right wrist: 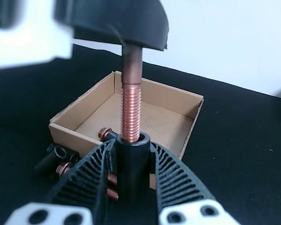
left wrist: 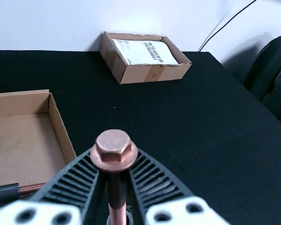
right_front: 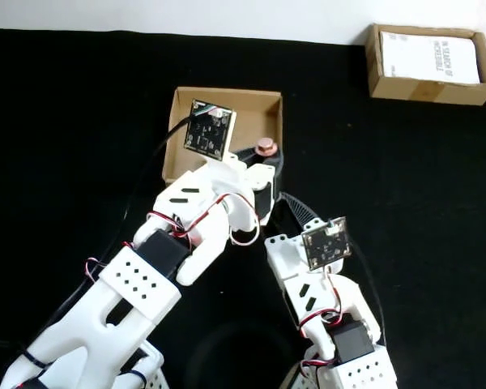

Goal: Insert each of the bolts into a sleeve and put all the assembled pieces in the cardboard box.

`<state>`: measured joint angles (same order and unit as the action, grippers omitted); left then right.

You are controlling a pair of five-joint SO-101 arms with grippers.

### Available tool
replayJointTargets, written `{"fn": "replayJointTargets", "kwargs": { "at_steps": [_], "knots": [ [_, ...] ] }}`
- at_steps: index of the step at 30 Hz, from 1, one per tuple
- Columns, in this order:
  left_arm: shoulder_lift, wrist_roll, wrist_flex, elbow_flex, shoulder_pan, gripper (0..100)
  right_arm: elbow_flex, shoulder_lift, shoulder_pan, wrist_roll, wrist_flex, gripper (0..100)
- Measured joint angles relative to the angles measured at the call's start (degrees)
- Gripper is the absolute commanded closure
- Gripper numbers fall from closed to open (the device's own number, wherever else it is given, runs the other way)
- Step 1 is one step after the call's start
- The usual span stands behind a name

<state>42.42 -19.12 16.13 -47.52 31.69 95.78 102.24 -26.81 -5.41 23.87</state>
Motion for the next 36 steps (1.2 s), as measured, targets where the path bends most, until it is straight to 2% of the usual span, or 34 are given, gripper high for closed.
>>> {"fn": "replayJointTargets", "kwargs": {
  "at_steps": [27, 29, 34, 36],
  "knots": [
    [0.0, 0.3, 0.1, 0.0, 1.7, 98, 0.0, 0.1, 0.1, 0.0, 0.0, 99.1],
    [0.0, 0.3, 1.1, -0.4, 1.7, 95, 0.0, 0.1, 0.1, 0.0, 0.0, 99.1],
    [0.0, 0.1, 7.3, -0.4, 1.8, 77, 0.0, 0.1, 0.1, 0.0, 0.0, 99.1],
    [0.0, 0.3, 9.8, -0.4, 1.8, 75, 0.0, 0.1, 0.1, 0.0, 0.0, 99.1]
  ]
}}
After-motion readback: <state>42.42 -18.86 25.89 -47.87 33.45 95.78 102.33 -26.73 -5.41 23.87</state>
